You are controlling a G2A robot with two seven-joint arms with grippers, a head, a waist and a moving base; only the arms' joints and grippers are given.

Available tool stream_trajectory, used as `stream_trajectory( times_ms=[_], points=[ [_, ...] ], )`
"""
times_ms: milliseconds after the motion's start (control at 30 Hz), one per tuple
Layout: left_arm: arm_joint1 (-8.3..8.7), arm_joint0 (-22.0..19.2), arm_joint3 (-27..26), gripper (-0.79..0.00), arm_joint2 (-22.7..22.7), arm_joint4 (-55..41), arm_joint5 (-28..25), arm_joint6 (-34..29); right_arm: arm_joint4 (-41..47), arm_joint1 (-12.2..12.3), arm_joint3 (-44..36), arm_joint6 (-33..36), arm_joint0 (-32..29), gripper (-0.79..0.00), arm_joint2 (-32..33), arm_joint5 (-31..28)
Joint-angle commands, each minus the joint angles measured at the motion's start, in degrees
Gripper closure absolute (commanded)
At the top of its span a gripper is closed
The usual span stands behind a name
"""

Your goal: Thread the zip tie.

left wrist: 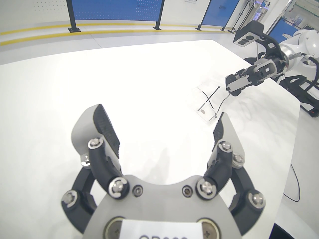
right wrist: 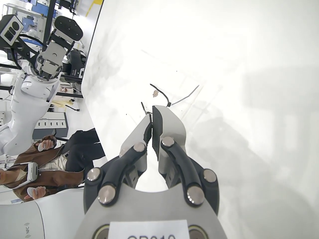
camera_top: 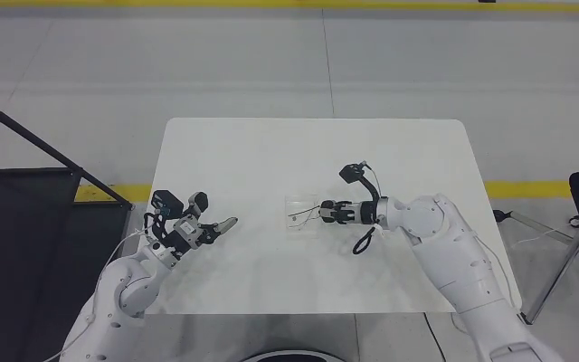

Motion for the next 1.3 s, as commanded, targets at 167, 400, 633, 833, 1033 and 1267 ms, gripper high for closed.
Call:
stream_trajectory(
  times_ms=[167,400,633,833,1033,1267],
  points=[
    [0.02,0.1,-0.72,-0.785,0.04,0.29,0.35,0.1,0.56,1.58,-6.89,0.55,-3.34,0.0,4.16,-1.11],
    [0.6,-0.62,-4.18,-0.785,0.5,2.65,-6.3,-1.77,2.04,2.97,-17.02,3.14,-7.56,0.0,8.03,6.34],
    [1.06,-3.61,-5.03,-0.785,3.42,-2.94,-14.42,-8.4,2.61,3.89,-24.01,4.38,-11.46,0.0,10.17,10.26],
    [1.06,-3.61,-5.03,-0.785,3.42,-2.94,-14.42,-8.4,0.16,4.55,-27.86,4.32,-14.28,0.0,11.61,10.89],
    [1.06,-3.61,-5.03,-0.785,3.42,-2.94,-14.42,-8.4,0.16,4.55,-27.86,4.32,-14.28,0.0,11.61,10.89],
    [0.91,-5.11,-3.82,-0.785,5.39,-6.65,-14.1,-8.66,-1.26,4.38,-30.94,0.55,-15.31,0.0,10.75,17.43]
  ],
)
